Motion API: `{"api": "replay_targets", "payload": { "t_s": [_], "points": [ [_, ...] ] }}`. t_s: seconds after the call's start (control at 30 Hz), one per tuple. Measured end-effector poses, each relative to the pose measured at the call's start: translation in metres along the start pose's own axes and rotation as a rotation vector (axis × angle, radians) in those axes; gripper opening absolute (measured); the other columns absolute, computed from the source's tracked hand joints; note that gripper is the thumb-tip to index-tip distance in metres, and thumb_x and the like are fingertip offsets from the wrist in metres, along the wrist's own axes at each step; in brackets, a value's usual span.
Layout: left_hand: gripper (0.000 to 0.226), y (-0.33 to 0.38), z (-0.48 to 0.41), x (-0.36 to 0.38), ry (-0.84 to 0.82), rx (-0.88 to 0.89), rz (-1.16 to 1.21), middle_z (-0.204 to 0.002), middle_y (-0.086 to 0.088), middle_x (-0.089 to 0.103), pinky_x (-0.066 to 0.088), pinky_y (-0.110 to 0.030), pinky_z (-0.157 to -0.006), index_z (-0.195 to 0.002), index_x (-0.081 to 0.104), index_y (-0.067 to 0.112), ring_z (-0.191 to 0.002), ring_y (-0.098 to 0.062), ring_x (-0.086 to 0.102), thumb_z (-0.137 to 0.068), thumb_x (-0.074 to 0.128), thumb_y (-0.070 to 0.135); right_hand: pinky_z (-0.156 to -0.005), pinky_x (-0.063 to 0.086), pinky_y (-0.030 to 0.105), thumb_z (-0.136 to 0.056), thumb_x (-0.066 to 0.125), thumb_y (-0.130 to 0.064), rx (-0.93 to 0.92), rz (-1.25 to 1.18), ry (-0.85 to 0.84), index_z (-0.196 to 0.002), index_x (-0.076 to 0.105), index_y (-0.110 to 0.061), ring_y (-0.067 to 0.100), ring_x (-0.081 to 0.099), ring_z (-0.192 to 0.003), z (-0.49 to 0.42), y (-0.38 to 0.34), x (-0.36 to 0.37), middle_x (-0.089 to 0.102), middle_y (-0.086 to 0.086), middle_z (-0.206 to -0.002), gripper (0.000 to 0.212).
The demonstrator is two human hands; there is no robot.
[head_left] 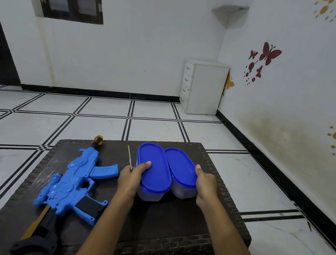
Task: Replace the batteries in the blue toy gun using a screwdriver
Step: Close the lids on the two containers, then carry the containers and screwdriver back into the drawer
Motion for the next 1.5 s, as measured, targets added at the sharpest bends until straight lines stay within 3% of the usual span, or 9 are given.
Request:
{"api": "replay_targets", "payload": {
  "t_s": [0.13, 0.57, 0.77, 0.93, 1.07, 1.13, 1.23, 1.37, 1.5],
  "points": [
    [0.043, 0.001, -0.001, -0.002, -0.007, -0.001, 0.063, -0.102, -0.011, 0.069, 0.057, -0.042, -0.08, -0.1, 0.058, 0.009, -0.092, -0.026, 0.069, -0.075, 0.078, 0.038, -0.088, 0.049, 0.043, -0.101, 0.049, -0.04, 0.104, -0.131, -0.144, -0.091, 0.061, -0.015, 0.015, 0.056, -0.081, 0.009, 0.006, 0.014, 0.063, 0.001, -0.093, 0.03],
    [0.045, 0.031, -0.026, 0.003, -0.089, 0.004, 0.151, -0.103, -0.015, 0.073, 0.056, -0.032, -0.061, -0.111, 0.061, 0.002, -0.088, -0.028, 0.072, -0.079, 0.077, 0.029, -0.088, 0.054, 0.052, -0.085, 0.072, -0.015, 0.047, -0.396, -0.347, -0.101, 0.057, -0.007, 0.034, 0.069, -0.101, 0.006, -0.016, 0.038, 0.071, 0.017, -0.111, 0.023],
    [0.059, 0.073, -0.043, -0.002, -0.2, 0.008, 0.04, -0.106, -0.014, 0.074, 0.057, -0.045, -0.087, -0.113, 0.065, 0.004, -0.094, -0.03, 0.072, -0.067, 0.082, 0.037, -0.077, 0.054, 0.043, -0.079, 0.069, -0.009, 0.005, -0.415, -0.452, -0.117, 0.06, -0.002, 0.036, 0.066, -0.106, 0.001, -0.04, 0.071, 0.068, 0.018, -0.118, 0.04],
    [0.043, 0.101, -0.093, -0.005, -0.271, 0.0, -0.046, -0.106, -0.012, 0.074, 0.059, -0.033, -0.067, -0.115, 0.066, 0.003, -0.086, -0.025, 0.072, -0.079, 0.074, 0.026, -0.08, 0.049, 0.042, -0.064, 0.059, -0.01, 0.078, -0.396, -0.569, -0.1, 0.066, -0.007, 0.033, 0.065, -0.098, -0.039, -0.048, 0.127, 0.07, 0.014, -0.107, 0.037],
    [0.074, 0.108, -0.138, 0.0, -0.319, 0.013, -0.1, -0.11, -0.016, 0.072, 0.058, -0.037, -0.076, -0.124, 0.057, -0.006, -0.094, -0.031, 0.071, -0.065, 0.082, 0.03, -0.066, 0.047, 0.033, -0.074, 0.049, -0.006, 0.084, -0.404, -0.611, -0.078, 0.06, -0.011, 0.027, 0.063, -0.086, -0.079, -0.051, 0.158, 0.068, 0.007, -0.091, 0.012],
    [0.089, 0.111, -0.153, 0.001, -0.338, 0.013, -0.121, -0.111, -0.02, 0.071, 0.056, -0.041, -0.081, -0.124, 0.052, -0.012, -0.097, -0.035, 0.07, -0.055, 0.085, 0.033, -0.069, 0.049, 0.037, -0.072, 0.051, -0.006, 0.108, -0.418, -0.585, -0.083, 0.064, -0.009, 0.029, 0.064, -0.089, -0.087, -0.05, 0.165, 0.071, 0.012, -0.099, 0.017],
    [0.078, 0.113, -0.156, 0.002, -0.332, -0.011, -0.073, -0.106, -0.017, 0.073, 0.06, -0.034, -0.071, -0.12, 0.056, -0.01, -0.09, -0.03, 0.073, -0.061, 0.085, 0.031, -0.073, 0.053, 0.043, -0.056, 0.061, -0.011, 0.138, -0.401, -0.532, -0.121, 0.052, -0.003, 0.035, 0.066, -0.099, -0.09, -0.056, 0.17, 0.065, 0.016, -0.123, 0.066],
    [0.057, 0.144, -0.134, -0.001, -0.287, -0.071, 0.004, -0.108, -0.014, 0.073, 0.058, -0.038, -0.081, -0.115, 0.067, 0.001, -0.095, -0.029, 0.072, -0.069, 0.083, 0.03, -0.07, 0.055, 0.04, -0.054, 0.065, -0.016, 0.148, -0.353, -0.514, -0.119, 0.049, 0.004, 0.034, 0.065, -0.097, -0.072, -0.1, 0.167, 0.062, 0.022, -0.125, 0.07],
    [0.078, 0.19, -0.104, -0.016, -0.178, -0.117, 0.005, -0.106, -0.013, 0.074, 0.056, -0.047, -0.089, -0.122, 0.057, -0.006, -0.096, -0.03, 0.072, -0.064, 0.087, 0.036, -0.075, 0.058, 0.045, -0.058, 0.077, -0.024, 0.241, -0.31, -0.509, -0.12, 0.047, 0.001, 0.036, 0.065, -0.105, -0.047, -0.138, 0.155, 0.06, 0.02, -0.127, 0.074]
  ]
}}
Point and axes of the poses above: each hand's wrist, its own z-axis away from the middle knuckle, its own x-axis out of the palm, y = z × x, the point moved 9 cm from there along -z, towards the middle knuckle
